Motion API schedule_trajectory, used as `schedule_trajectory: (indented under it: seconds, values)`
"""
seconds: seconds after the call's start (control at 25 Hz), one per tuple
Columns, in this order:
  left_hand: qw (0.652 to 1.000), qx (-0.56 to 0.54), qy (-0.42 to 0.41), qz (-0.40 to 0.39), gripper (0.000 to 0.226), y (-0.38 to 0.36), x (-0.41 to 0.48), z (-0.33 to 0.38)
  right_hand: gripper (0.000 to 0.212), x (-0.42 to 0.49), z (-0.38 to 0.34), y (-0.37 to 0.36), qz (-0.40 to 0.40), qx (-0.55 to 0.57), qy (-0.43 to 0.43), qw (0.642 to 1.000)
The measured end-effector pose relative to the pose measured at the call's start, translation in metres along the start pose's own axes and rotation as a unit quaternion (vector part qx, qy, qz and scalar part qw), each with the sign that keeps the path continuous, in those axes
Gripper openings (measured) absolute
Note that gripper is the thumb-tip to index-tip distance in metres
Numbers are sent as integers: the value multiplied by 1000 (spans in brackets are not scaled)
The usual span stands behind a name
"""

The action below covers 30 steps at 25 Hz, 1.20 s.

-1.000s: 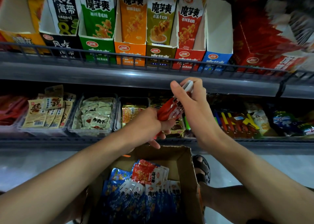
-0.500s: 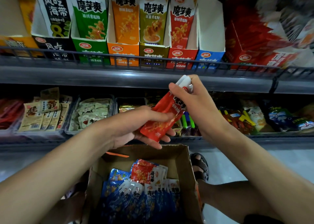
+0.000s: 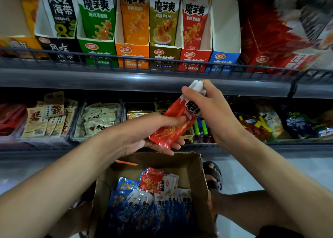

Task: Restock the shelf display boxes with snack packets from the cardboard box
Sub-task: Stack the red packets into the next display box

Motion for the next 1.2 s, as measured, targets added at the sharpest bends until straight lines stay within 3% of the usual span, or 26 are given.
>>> schedule_trajectory:
  seconds: [0.2, 0.4, 0.68, 0.88, 1.08, 1.2]
  values:
    - [999, 24, -17, -20, 47, -7, -3, 3, 30, 1, 4, 4, 28, 34, -27, 999]
    - [999, 31, -15, -2, 33, -9, 3, 3, 31, 0, 9, 6, 26, 30, -34, 999]
    - [995, 85, -45, -38, 31, 6, 1, 20, 34, 13, -20, 44, -131, -87, 22, 987]
    - [980, 138, -21, -142, 36, 6, -5, 42, 27, 7, -25, 54, -202, -43, 2, 978]
    - [970, 121, -44, -206, 39, 3, -6, 69, 23, 16, -45, 57, -155, -34, 19, 987]
    - [983, 70, -104, -131, 39, 2, -2, 91, 15, 23, -73, 74, -114, -43, 45, 992]
Point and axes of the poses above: each hand's wrist, its own x-axis towards the middle knuckle, its own y-axis out of the back of the hand, z = x × y, the point moved 4 cm from there along x, towards the middle knuckle, and after that the axes turned 2 degrees about -z, right-handed, at the moved point
